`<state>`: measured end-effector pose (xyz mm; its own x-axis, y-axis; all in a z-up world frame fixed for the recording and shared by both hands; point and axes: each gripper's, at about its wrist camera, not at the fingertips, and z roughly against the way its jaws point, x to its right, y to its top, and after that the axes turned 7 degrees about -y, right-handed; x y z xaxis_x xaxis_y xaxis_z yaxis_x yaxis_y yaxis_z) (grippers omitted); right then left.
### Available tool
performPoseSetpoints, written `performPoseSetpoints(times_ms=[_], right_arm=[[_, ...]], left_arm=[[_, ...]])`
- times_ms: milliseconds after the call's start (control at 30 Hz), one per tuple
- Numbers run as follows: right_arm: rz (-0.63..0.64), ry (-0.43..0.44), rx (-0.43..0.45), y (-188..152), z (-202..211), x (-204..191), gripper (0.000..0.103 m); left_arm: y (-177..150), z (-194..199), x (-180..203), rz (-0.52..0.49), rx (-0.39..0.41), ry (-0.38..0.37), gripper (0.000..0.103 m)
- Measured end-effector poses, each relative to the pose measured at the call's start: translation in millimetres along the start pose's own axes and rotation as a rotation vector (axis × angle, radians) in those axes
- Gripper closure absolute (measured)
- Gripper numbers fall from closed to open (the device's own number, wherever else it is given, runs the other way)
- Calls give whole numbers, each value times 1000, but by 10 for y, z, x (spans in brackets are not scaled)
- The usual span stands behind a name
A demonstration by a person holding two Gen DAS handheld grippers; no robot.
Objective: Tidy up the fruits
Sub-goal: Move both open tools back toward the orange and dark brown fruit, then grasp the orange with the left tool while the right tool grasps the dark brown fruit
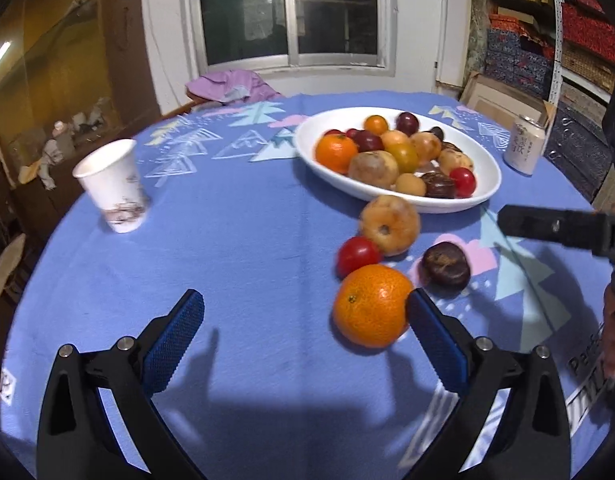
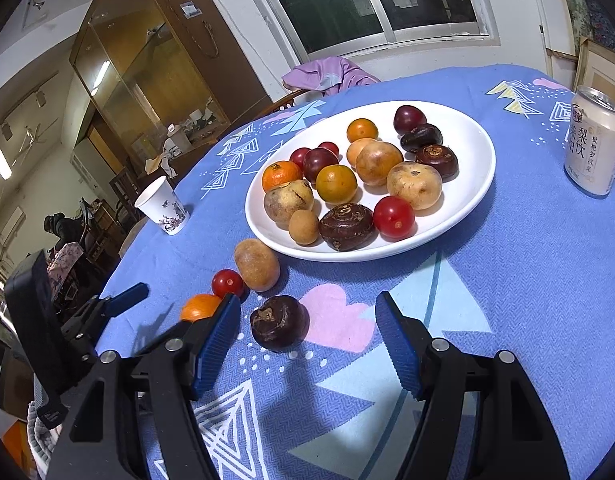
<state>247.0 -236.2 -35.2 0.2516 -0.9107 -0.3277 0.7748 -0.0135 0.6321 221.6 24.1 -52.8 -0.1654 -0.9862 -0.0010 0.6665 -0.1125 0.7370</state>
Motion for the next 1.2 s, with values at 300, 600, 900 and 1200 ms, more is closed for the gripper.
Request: performPoseSetpoints(times_ms=[300,600,900,1200], right_arm=[[61,4,-20,-46,-47,-122,32],[91,-3,-36,-93,-84,-183,32],[127,-1,-54,-149,-127,-276,32],[280,-90,-44,-274,-257,-523,33]], left_arm=[[-158,242,-68,3,38,-40,4],[-224,163,-170,59,-35,-114,4],[-192,119,-278,105,-37,-111,4],[-113,-38,-281,94,-67,-58,4]])
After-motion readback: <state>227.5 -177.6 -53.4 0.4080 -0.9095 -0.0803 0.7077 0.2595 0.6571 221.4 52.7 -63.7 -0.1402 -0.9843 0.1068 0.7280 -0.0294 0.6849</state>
